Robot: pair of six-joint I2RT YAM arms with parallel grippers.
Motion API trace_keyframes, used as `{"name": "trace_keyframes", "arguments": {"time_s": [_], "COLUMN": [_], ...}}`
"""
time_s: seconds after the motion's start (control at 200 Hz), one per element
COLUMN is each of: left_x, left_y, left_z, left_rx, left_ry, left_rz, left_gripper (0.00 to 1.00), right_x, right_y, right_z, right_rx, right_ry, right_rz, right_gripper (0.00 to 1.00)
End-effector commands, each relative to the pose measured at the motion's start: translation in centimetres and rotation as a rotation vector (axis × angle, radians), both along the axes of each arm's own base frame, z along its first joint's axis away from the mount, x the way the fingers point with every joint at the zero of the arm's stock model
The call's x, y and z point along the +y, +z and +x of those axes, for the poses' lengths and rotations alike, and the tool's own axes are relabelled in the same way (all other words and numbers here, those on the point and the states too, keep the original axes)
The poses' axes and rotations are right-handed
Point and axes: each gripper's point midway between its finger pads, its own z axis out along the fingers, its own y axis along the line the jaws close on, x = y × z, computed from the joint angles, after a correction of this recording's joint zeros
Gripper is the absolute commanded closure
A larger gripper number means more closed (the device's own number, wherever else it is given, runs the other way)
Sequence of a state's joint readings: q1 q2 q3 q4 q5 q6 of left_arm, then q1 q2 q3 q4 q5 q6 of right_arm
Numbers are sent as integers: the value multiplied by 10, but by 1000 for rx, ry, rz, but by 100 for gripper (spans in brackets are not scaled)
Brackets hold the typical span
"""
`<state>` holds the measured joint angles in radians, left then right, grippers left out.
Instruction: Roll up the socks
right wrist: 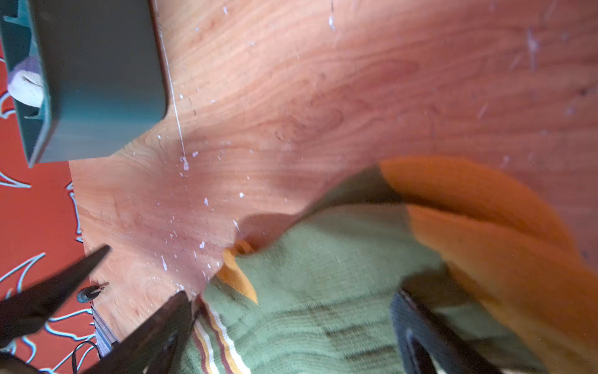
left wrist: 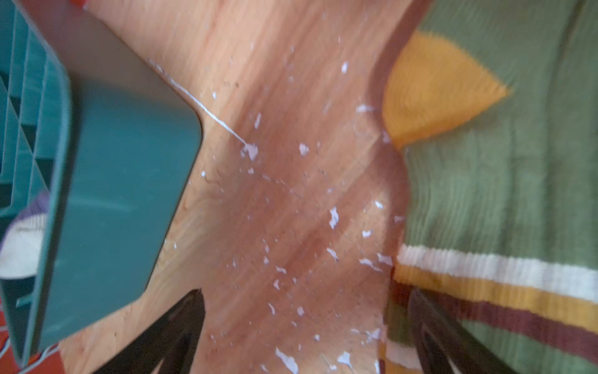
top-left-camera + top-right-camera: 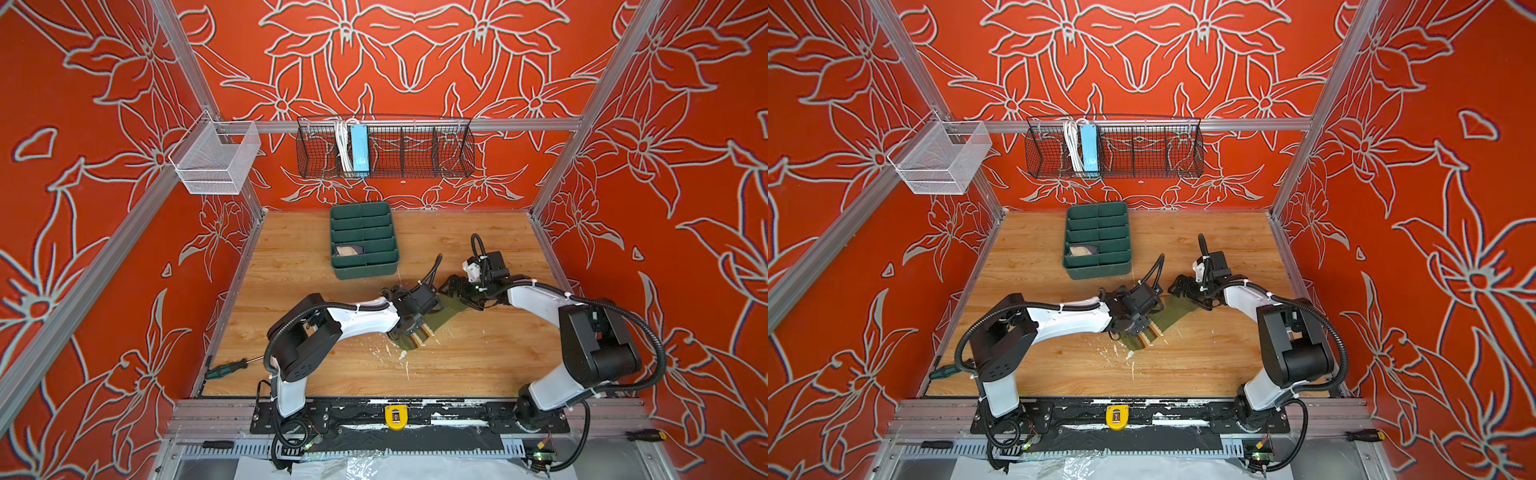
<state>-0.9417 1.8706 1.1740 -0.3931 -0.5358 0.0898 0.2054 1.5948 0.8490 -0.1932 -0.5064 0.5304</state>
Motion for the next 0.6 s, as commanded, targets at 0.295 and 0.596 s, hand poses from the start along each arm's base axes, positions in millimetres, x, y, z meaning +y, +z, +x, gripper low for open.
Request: {"name": "trace_keyframes", "arguments": {"time_s": [0.295, 0.596], "left_x": [33, 8], "left_y": [-16, -4], "left_z": [-64, -91], "left_rx": [78, 115], "left_ry": [182, 244], "left_rz": [56, -144], "left_gripper": [3, 2], "right_x": [7, 41], "right_y": [-35, -54], "right_z": [22, 32], "right_rx": [55, 88], "right_ry": [21, 84], "right_rz": [-27, -20], "right_gripper": [2, 2]}}
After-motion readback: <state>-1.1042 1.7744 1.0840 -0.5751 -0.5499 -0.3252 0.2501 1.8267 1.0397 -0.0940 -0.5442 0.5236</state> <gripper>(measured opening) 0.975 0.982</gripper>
